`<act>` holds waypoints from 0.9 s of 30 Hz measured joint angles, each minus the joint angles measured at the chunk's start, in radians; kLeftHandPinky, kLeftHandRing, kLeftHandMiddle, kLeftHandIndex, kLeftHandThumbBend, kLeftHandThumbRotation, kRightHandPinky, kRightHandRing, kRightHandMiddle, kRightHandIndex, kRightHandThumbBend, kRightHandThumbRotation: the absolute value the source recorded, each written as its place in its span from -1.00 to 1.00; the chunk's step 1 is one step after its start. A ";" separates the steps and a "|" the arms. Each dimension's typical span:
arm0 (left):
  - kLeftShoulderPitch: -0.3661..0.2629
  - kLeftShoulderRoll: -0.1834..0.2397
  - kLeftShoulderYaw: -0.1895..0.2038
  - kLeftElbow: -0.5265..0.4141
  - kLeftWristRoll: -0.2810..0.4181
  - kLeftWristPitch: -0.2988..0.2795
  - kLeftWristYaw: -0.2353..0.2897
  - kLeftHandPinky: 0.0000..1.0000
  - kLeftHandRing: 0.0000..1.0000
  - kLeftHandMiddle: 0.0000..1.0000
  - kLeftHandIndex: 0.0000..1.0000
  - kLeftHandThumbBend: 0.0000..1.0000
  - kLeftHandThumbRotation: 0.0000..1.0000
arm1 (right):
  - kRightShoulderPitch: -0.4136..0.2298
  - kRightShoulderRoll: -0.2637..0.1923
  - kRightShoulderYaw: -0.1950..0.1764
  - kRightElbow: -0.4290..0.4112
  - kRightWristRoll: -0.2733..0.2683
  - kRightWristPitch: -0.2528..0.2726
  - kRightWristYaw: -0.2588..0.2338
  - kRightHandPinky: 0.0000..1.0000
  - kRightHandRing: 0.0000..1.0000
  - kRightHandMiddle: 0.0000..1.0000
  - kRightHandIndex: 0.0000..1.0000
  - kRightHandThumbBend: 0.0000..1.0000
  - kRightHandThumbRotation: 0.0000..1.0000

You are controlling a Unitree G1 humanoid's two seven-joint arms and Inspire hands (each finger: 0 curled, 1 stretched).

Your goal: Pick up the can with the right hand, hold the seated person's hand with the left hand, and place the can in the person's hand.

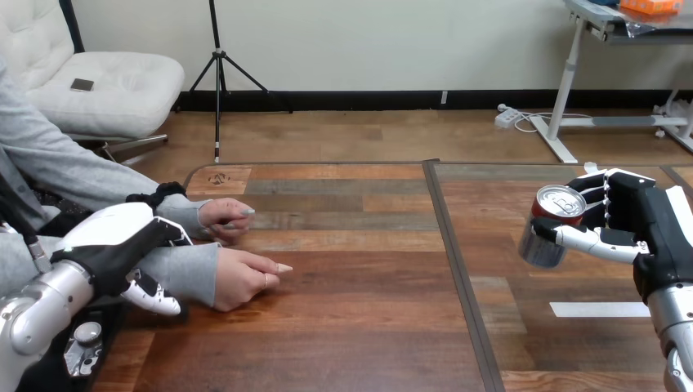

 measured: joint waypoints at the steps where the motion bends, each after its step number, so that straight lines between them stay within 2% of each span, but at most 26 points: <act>1: 0.000 0.000 0.000 0.003 -0.001 -0.003 0.004 -0.14 -0.04 0.09 0.14 0.26 -1.00 | 0.000 0.000 0.000 0.000 0.000 0.000 0.000 -0.32 -0.26 -0.14 -0.12 0.46 -1.00; 10: 0.000 -0.003 0.000 0.022 -0.001 -0.025 0.033 -0.17 -0.07 0.05 0.08 0.16 -1.00 | 0.000 0.000 0.000 0.000 0.000 0.002 0.000 -0.31 -0.26 -0.14 -0.11 0.45 -1.00; 17: 0.000 -0.005 -0.001 0.046 0.009 -0.054 0.079 -0.31 -0.21 -0.09 -0.08 0.12 -1.00 | 0.001 0.000 0.000 0.000 0.000 0.007 -0.001 -0.31 -0.26 -0.14 -0.11 0.45 -1.00; 27: 0.000 -0.012 -0.003 0.073 0.018 -0.077 0.110 -0.35 -0.24 -0.12 -0.09 0.07 -1.00 | 0.008 0.000 0.000 0.000 -0.001 0.007 -0.007 -0.31 -0.26 -0.14 -0.11 0.45 -1.00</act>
